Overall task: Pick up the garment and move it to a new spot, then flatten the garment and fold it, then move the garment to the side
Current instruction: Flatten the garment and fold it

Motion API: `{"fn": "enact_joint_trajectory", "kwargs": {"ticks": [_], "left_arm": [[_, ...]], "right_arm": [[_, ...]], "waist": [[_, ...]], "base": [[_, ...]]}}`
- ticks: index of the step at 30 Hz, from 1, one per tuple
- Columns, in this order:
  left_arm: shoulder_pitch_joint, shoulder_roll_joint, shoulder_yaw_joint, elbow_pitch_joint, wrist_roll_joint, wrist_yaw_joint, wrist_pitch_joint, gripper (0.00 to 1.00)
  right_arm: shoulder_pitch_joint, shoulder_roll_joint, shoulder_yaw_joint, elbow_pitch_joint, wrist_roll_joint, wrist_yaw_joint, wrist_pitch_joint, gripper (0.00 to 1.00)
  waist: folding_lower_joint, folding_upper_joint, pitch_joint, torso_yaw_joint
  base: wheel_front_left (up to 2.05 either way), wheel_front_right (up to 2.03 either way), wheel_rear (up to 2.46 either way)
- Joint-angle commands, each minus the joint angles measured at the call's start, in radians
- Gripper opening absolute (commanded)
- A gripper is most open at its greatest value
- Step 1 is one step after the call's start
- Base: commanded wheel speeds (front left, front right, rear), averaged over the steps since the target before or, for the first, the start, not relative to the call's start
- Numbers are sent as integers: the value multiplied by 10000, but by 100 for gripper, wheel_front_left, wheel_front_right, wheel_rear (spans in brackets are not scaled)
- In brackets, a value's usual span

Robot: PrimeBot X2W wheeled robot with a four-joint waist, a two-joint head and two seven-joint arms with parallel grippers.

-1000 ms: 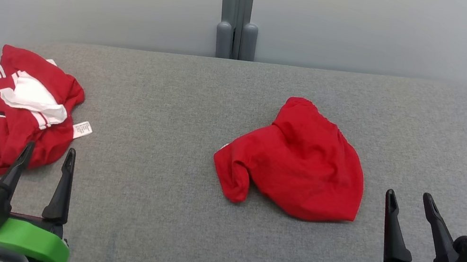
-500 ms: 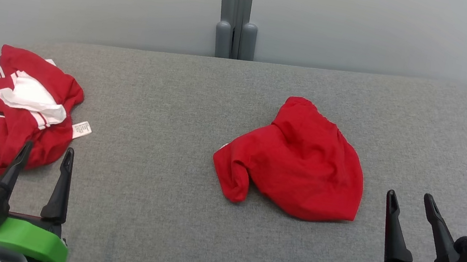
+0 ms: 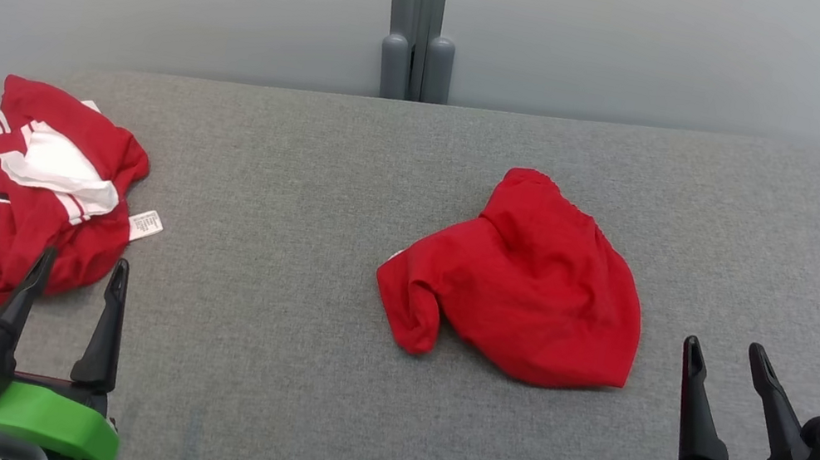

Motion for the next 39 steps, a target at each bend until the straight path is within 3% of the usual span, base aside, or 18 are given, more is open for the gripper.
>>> {"fn": "enact_joint_trajectory", "kwargs": {"ticks": [1, 7, 15, 20, 26, 39], "left_arm": [[-41, 70, -8, -2, -31, 29, -29, 100], [-260, 66, -24, -84, -10, 65, -26, 100], [-818, -186, -139, -124, 98, 27, -87, 100], [-1305, -403, -261, -43, 204, -57, -134, 100], [-1938, -701, -412, 107, 357, -158, -191, 100], [-2562, -1114, -535, 491, 516, -342, -277, 100]], "right_arm": [[48, -11, -14, 55, -26, 1, 3, 100], [-813, -352, 94, 213, -371, 1, 139, 100], [-3045, -1519, 339, 1176, -312, -1, 348, 100], [-4434, -2147, 423, 2555, -166, -3, 425, 100], [-5587, -2457, 570, 4632, 20, -6, 254, 100], [-6030, -2304, 1171, 8469, 659, -6, -638, 100]], "waist": [[0, 0, 1, 40], [0, 0, 254, 200], [0, 0, 1100, 597], [0, 0, 1767, 901], [0, 0, 2471, 1261], [0, 0, 2948, 1625]], "base": [[0, 0, 0], [0, 0, 0], [0, 0, 0], [0, 0, 0], [0, 0, 0], [0, 0, 0]]}}
